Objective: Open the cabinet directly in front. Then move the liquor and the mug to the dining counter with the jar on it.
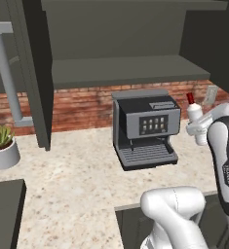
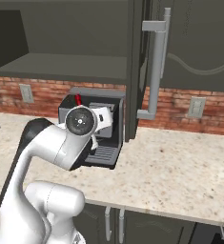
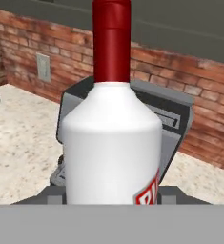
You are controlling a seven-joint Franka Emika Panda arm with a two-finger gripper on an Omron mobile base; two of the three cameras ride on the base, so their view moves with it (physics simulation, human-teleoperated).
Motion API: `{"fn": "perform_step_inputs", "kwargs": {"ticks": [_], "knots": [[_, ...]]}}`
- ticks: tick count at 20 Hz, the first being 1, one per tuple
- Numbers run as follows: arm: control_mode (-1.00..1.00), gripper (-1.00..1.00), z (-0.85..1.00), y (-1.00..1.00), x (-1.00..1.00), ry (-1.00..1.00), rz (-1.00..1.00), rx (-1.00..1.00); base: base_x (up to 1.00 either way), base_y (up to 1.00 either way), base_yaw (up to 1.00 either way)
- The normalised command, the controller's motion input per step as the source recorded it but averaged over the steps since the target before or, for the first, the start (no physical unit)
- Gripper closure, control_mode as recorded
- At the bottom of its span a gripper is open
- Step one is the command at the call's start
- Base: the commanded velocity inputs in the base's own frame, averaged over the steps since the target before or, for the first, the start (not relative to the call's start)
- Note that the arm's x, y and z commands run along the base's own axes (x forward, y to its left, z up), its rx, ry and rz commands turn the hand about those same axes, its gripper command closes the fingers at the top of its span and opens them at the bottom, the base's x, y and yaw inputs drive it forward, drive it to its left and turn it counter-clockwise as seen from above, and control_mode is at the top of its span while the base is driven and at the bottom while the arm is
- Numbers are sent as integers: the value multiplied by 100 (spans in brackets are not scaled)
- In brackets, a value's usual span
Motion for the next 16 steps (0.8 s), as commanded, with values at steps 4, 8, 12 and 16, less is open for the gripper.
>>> {"fn": "perform_step_inputs", "kwargs": {"ticks": [4,8,12,16], "knots": [[-100,100,-28,39,-46,0,1,-11,0,0,0],[-100,100,-20,33,-39,-3,-26,0,0,0,0],[-100,100,-11,20,-16,-1,-34,0,0,0,0],[-100,100,0,0,-1,-8,-22,0,0,0,0]]}}
